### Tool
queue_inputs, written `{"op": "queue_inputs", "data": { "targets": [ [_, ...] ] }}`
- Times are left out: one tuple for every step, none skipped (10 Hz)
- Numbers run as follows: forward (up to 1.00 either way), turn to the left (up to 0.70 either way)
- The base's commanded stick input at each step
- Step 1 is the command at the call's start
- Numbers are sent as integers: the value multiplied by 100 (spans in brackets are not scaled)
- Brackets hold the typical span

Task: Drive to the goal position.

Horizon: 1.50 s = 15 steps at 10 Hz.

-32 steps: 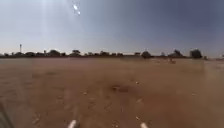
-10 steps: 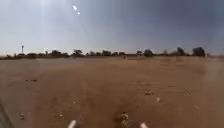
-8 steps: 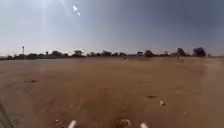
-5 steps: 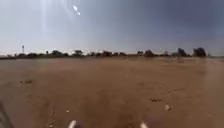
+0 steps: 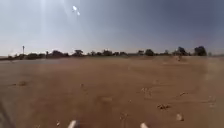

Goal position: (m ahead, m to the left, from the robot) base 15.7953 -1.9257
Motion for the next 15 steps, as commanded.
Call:
{"op": "queue_inputs", "data": {
  "targets": [
    [50, 0],
    [50, 0],
    [50, 0],
    [50, 0],
    [50, 0],
    [50, 0],
    [50, 0],
    [50, 0],
    [50, 0],
    [50, 0],
    [50, 0],
    [50, 0],
    [50, 0],
    [50, 0],
    [50, 0]
  ]
}}
